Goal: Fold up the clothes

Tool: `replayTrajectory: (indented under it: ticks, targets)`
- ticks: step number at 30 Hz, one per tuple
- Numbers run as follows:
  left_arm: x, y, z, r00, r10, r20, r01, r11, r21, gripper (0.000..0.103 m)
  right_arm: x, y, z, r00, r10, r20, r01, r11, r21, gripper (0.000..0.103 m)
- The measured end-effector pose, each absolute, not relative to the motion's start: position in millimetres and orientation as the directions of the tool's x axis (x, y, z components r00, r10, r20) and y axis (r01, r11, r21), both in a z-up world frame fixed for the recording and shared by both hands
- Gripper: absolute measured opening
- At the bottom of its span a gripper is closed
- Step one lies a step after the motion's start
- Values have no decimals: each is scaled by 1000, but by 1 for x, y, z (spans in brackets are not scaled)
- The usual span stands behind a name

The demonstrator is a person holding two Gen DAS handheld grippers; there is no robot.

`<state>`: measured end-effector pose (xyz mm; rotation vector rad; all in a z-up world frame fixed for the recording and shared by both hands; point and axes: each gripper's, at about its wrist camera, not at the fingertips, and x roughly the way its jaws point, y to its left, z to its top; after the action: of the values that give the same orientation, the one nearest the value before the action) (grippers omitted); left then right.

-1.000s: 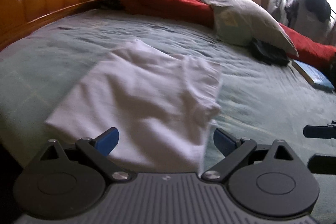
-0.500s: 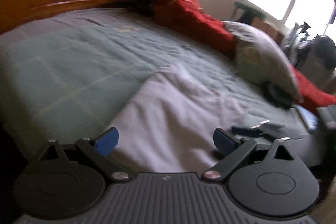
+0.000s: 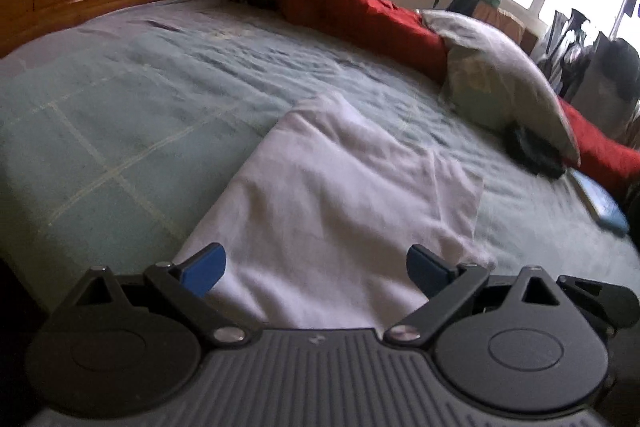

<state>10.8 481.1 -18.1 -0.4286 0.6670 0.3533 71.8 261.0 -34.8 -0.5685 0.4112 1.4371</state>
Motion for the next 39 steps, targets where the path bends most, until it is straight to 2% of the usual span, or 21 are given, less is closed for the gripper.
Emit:
replayTrajectory:
  ticks: [1,3,6,11,17,25,27,28,29,30,32,34,36,39]
  targets:
    - [9,479,-18,727,177,-664,-442,860,-256,97,58,265,-38,123,797,-591,-980,5,-198,61]
    - [6,475,-18,722,179,-668,-434,869,-236,97,38,272,-45,182,785,-592,-934,-51,-355,61]
    - [0,473,-18,719,182,-671,-433,872,-227,97,19,276,-57,303,785,-540,-814,-82,-575,61]
    - [-6,473,-18,718,181,-672,-435,870,-230,97,2,277,-70,430,789,-438,-611,-103,-785,61]
    - [-14,482,-22,729,124,-673,-463,813,-352,97,2,277,-68,480,786,-389,-502,-117,-857,62]
    - [-22,519,-58,734,40,-678,-576,566,-590,96,5,281,-77,417,809,-415,-453,-210,-866,62]
    - [-23,526,-61,762,51,-646,-563,546,-621,96,8,288,-81,401,814,-420,-446,-228,-866,59]
    - [-23,530,-64,776,55,-628,-555,532,-639,96,11,290,-79,392,811,-435,-466,-232,-854,50]
    - [-23,534,-67,791,59,-610,-546,519,-658,95,13,294,-79,390,800,-457,-489,-241,-839,36]
    - [-24,538,-71,807,63,-588,-537,493,-685,95,15,298,-78,388,788,-478,-511,-247,-823,29]
    - [-27,541,-74,834,80,-546,-510,490,-707,88,17,299,-75,389,779,-493,-558,-227,-798,24]
    - [-27,537,-73,811,123,-571,-541,528,-655,50,20,300,-71,383,774,-504,-616,-193,-764,22]
    - [-25,536,-69,788,158,-595,-566,567,-598,28,24,305,-61,364,774,-518,-687,-153,-710,20]
    - [-26,549,-59,798,167,-579,-557,570,-604,19,29,314,-33,322,794,-515,-780,-85,-619,19]
